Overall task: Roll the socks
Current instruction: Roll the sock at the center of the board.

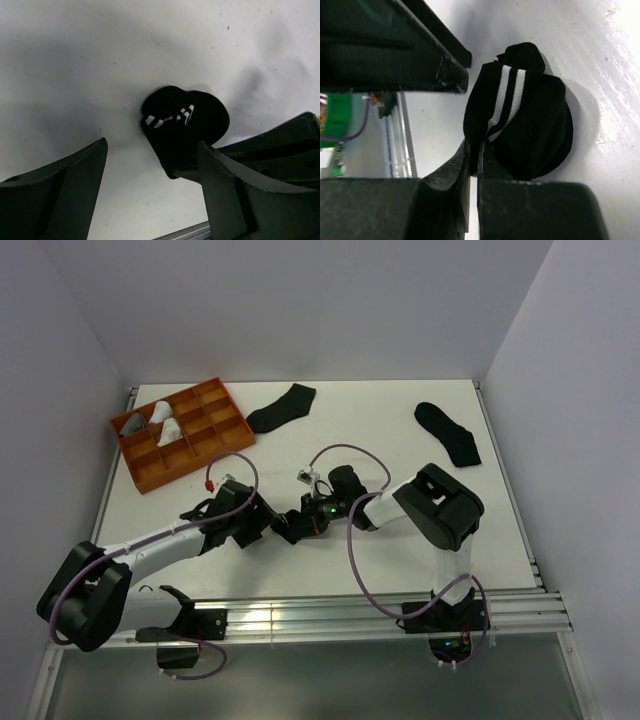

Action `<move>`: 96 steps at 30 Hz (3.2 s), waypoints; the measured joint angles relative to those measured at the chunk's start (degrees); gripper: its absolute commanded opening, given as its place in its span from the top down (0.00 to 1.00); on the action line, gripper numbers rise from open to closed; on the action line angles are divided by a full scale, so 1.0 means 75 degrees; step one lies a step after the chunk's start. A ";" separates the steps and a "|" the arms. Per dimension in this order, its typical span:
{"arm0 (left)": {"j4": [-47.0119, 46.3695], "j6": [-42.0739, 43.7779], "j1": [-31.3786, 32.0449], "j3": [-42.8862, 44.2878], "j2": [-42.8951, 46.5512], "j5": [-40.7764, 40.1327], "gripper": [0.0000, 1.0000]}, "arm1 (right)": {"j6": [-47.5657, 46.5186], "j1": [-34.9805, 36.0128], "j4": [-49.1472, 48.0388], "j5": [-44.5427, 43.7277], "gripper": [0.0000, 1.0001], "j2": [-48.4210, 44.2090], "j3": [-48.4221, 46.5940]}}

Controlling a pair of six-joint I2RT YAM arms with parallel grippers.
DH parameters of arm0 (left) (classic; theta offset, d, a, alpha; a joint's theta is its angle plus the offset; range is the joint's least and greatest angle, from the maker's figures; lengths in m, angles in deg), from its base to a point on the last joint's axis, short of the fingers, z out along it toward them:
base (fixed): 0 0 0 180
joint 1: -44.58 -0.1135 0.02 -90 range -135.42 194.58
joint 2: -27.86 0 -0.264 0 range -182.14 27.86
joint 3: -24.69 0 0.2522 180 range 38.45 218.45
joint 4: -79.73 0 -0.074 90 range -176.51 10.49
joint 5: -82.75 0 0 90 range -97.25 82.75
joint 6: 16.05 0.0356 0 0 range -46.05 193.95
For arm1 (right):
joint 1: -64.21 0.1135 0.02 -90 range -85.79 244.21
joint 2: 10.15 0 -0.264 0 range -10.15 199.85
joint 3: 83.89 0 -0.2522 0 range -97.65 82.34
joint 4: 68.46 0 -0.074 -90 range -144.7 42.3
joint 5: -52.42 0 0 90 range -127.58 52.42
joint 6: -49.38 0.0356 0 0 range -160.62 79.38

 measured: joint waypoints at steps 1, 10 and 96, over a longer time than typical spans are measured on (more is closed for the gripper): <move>-0.0111 -0.0026 0.0044 -0.0015 -0.0064 0.0032 0.23 | 0.0076 -0.0038 -0.0090 0.0114 1.00 0.0073 0.0000; -0.0930 -0.0245 0.0230 0.0227 -0.0985 0.0079 0.39 | 0.0414 -0.0163 -0.0379 0.0673 1.00 0.0329 0.0000; 0.0921 0.0154 0.0131 0.1061 -0.0216 -0.0539 0.24 | -0.0207 0.0326 0.0009 -0.1620 1.00 -0.0673 0.0557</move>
